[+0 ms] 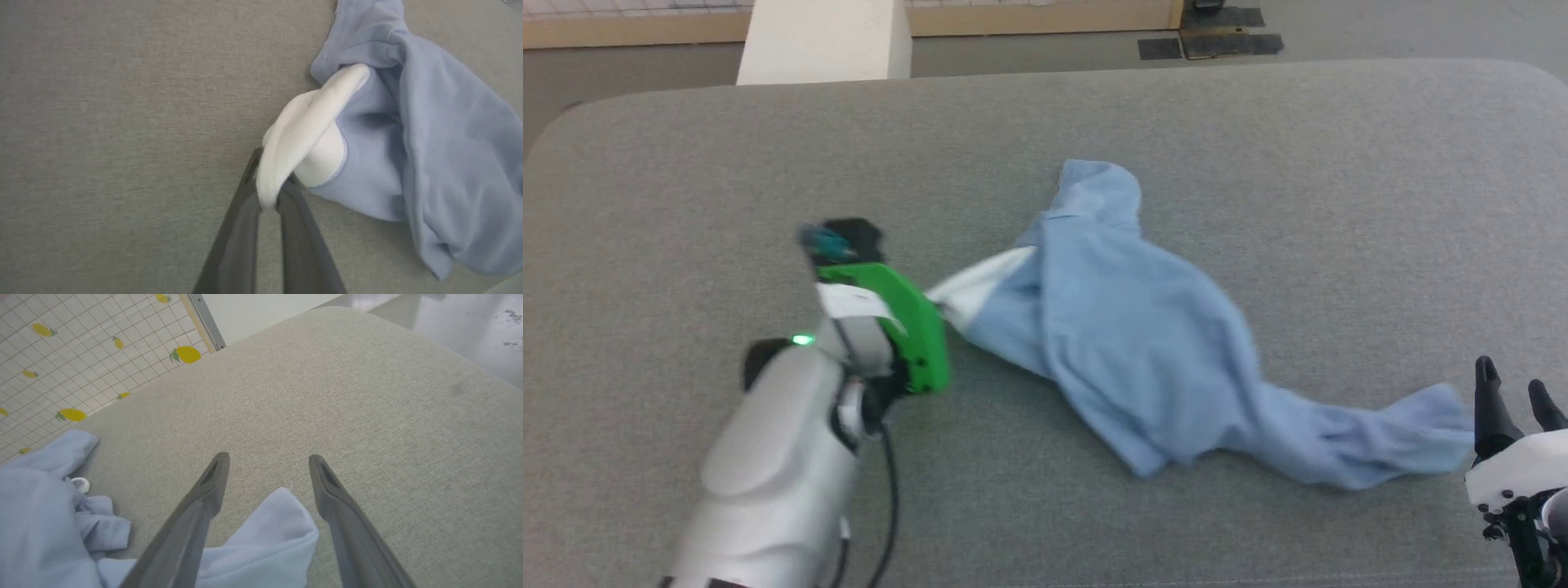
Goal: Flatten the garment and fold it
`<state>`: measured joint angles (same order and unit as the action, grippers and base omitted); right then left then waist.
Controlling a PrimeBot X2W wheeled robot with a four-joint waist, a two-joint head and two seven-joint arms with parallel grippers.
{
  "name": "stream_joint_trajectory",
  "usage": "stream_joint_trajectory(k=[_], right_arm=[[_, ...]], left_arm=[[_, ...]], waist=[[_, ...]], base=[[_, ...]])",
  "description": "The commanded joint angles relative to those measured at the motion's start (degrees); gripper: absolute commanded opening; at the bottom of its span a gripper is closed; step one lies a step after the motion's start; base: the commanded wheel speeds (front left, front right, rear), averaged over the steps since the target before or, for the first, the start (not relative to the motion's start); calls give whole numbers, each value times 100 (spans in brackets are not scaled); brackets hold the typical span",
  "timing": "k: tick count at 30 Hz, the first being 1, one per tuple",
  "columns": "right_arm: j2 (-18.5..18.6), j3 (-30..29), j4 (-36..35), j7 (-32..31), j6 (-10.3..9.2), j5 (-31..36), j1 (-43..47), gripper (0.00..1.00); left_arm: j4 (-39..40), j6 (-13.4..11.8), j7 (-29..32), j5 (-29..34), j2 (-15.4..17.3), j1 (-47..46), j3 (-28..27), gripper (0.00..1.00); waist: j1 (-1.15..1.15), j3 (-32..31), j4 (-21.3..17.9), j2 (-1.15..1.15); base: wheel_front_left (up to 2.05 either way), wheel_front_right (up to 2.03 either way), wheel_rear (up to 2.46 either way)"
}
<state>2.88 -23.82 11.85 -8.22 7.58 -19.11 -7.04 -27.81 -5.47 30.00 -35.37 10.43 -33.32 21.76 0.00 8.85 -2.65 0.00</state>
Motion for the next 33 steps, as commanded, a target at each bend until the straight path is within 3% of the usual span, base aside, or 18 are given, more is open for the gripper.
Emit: stream_joint_trajectory(k=[1, 5, 10, 11, 12, 16, 21, 26, 33], right_arm=[[0, 28, 18, -5, -9, 27, -59, 100], [0, 105, 57, -42, -9, 39, -56, 100], [-1, 195, 97, -54, -9, 38, -56, 100], [-1, 204, 103, -58, -9, 39, -48, 100], [-1, 219, 108, -64, -9, 45, -41, 100], [-1, 315, 113, -92, -9, 70, -18, 100], [-1, 474, 95, -126, -9, 88, -10, 100], [-1, 695, -15, -224, -9, 151, -48, 100], [-1, 1330, -135, -732, -9, 358, -240, 100]], left_arm=[[99, -127, -73, -84, 189, -73, -163, 0], [311, -396, -211, -160, 457, 10, -528, 0], [98, -438, -161, -341, 414, 517, -574, 0], [60, -435, -220, -376, 368, 609, -583, 33], [50, -418, -291, -406, 329, 669, -596, 100], [236, -274, -1028, -565, 206, 849, -869, 100], [784, 16, -2502, -633, 190, 1345, -1361, 100], [1243, 242, -4137, -109, 319, 1976, -1498, 100], [1709, 310, -4494, 661, 156, 2586, -1627, 100]], waist=[[0, -83, 120, 0], [0, -141, 210, 0], [0, -171, 259, 0], [0, -177, 278, 0], [0, -184, 290, 0], [0, -243, 323, 0], [0, -354, 353, 0], [0, -385, 438, 0], [0, -355, 615, 0]], base=[[0, 0, 0], [0, 0, 0], [0, 0, 0], [0, 0, 0], [0, 0, 0], [0, 0, 0], [0, 0, 0], [0, 0, 0], [0, 0, 0]])
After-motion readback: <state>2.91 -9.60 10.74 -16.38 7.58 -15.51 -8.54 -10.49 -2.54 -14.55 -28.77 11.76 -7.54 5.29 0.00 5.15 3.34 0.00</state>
